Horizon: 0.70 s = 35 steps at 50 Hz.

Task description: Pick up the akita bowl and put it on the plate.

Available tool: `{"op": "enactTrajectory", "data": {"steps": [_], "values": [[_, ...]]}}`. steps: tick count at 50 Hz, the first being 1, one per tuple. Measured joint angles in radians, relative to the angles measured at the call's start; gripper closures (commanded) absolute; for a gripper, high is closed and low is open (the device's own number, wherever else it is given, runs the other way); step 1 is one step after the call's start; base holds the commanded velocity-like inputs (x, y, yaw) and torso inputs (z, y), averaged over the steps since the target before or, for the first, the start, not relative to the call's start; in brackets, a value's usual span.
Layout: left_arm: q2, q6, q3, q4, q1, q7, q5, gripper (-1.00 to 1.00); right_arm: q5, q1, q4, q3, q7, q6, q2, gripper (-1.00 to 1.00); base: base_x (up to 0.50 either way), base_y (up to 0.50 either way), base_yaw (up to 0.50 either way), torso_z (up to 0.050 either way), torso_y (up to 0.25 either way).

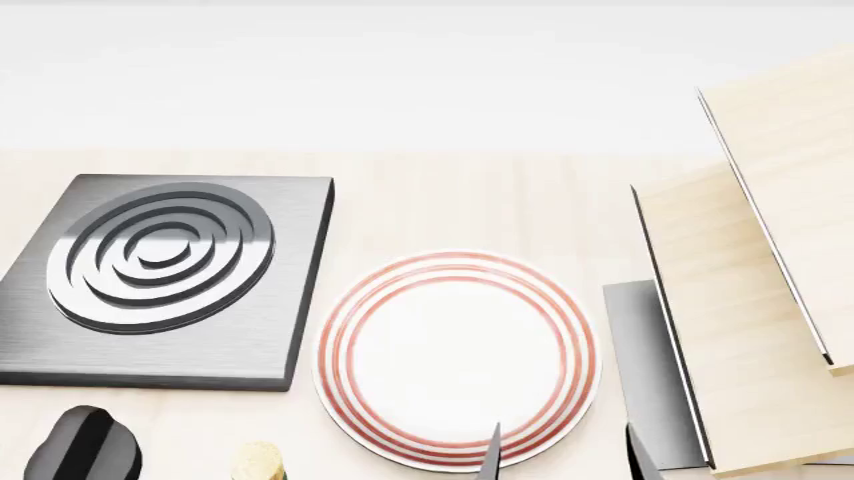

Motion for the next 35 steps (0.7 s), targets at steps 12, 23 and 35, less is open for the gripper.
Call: {"op": "enactTrajectory", "data": {"steps": [12, 23, 35], "values": [[-0.007, -0.035, 0.008, -0.024, -0.015, -0.009, -0.015, -1.0, 0.002, 0.001, -0.004, -0.003, 0.003, 0.004, 0.004, -1.0, 0.0, 0.0, 0.0, 0.0, 0.0], [-0.016, -0.057, 0.02, -0.05, -0.026, -0.01, -0.02, -1.0, 0.003, 0.004, -0.006, -0.006, 0.006, 0.006, 0.006, -1.0, 0.0, 0.0, 0.0, 0.0, 0.0], [-0.027, -0.079, 0.038, -0.066, -0.03, -0.019, -0.012, -1.0, 0.004, 0.007, -0.002, -0.009, 0.008, 0.004, 0.006, -1.0, 0.0, 0.0, 0.0, 0.0, 0.0]]}}
